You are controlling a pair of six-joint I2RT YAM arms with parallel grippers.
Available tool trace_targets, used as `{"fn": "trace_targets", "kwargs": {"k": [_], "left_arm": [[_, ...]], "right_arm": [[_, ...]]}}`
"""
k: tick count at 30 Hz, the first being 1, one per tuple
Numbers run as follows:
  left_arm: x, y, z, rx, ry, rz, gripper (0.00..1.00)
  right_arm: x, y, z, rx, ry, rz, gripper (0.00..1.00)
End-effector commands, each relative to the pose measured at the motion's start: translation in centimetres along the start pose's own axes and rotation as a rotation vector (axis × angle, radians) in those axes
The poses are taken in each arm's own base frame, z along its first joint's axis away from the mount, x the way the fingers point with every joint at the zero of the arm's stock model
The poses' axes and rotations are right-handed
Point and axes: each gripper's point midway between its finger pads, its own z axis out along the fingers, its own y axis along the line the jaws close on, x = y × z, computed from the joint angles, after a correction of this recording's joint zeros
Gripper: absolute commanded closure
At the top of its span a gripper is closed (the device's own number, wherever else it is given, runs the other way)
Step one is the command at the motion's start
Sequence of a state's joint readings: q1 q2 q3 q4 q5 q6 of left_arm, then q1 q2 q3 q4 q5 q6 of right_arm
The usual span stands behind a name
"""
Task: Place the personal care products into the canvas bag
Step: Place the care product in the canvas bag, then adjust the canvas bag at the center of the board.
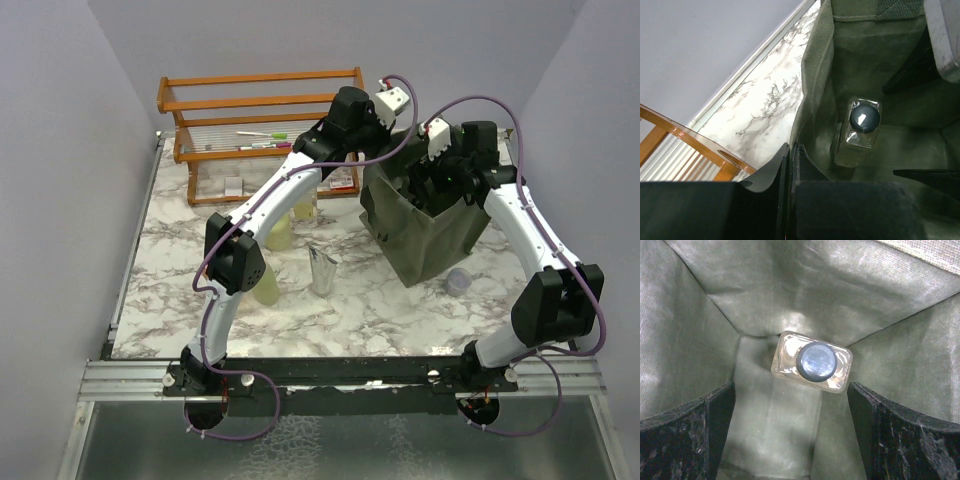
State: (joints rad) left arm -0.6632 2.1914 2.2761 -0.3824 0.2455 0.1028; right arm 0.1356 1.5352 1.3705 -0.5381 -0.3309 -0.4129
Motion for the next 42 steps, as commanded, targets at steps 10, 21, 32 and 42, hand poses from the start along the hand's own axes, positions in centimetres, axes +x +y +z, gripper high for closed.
{"fn": "trace_targets", "kwargs": {"k": [10, 21, 32, 42], "left_arm": [[-0.6, -1.1, -1.3, 0.02, 0.007, -0.031, 1.0], [-0.4, -1.1, -1.2, 0.018, 0.008, -0.043, 1.0], [0.1, -0.8, -1.2, -0.001, 0.021, -0.029, 1.0], [0.6, -0.9, -1.1, 0.007, 0.03, -0.029, 1.0]], "right_arm": [[2.6, 0.5, 0.7, -0.025, 0.111, -0.024, 0.07], [4.8, -1.8, 3.3, 0.086, 0.199, 0.023, 0.02], [9.6, -1.9, 5.6, 0.129, 0.291, 0.037, 0.01], [13.0, 0.0, 7.6, 0.056, 0.33, 0.064, 0.02]]}}
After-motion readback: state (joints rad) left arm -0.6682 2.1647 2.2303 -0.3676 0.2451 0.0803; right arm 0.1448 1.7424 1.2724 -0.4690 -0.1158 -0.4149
